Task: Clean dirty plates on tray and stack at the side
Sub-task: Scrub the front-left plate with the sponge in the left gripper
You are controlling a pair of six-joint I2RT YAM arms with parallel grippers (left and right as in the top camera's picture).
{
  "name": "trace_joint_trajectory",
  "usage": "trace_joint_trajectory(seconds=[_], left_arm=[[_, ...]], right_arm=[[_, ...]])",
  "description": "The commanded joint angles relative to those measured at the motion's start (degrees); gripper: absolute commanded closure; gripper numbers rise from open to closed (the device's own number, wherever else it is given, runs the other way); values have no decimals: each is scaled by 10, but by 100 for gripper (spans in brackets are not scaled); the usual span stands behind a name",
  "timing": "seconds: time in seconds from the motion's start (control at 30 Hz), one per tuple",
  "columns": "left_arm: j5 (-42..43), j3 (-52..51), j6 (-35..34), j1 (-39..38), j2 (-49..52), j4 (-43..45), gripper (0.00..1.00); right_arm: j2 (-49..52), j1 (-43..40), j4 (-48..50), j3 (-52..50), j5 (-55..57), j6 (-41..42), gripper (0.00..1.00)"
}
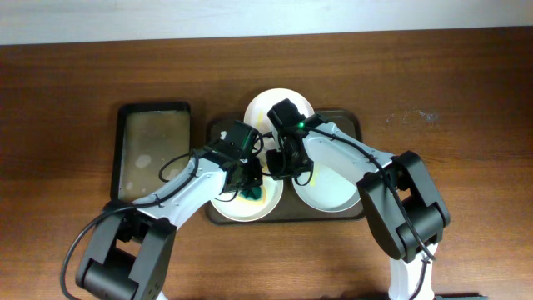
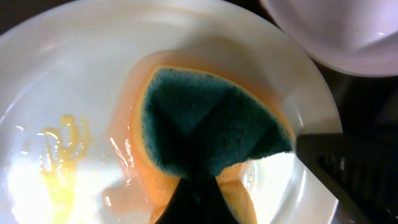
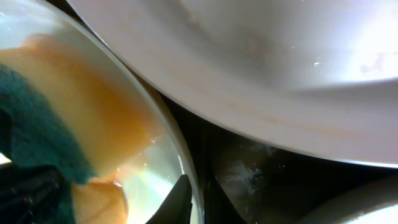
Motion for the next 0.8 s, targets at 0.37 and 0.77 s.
trace_joint_trajectory(seconds=[0.37, 0.77], left_arm=[[-238, 24, 1, 5, -26, -109, 100], [8, 24, 1, 3, -15, -31, 100]], right_arm=[[7, 7, -5, -7, 29, -1, 90], [7, 7, -2, -7, 29, -1, 90]])
